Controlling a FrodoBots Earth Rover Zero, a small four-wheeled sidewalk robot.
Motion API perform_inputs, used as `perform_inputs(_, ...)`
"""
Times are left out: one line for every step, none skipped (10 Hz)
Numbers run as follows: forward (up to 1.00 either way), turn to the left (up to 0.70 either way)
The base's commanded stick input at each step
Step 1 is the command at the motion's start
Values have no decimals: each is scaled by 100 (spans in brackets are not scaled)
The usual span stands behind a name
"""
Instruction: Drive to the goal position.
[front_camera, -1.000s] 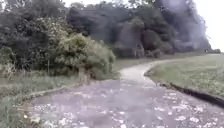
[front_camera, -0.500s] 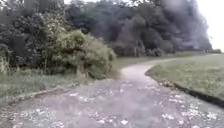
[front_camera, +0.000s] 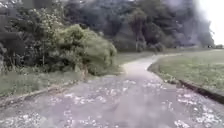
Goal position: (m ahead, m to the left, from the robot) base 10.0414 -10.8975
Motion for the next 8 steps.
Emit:
perform_inputs(50, 0)
perform_inputs(50, 0)
perform_inputs(50, -11)
perform_inputs(50, -25)
perform_inputs(50, -50)
perform_inputs(50, -50)
perform_inputs(50, -50)
perform_inputs(50, -50)
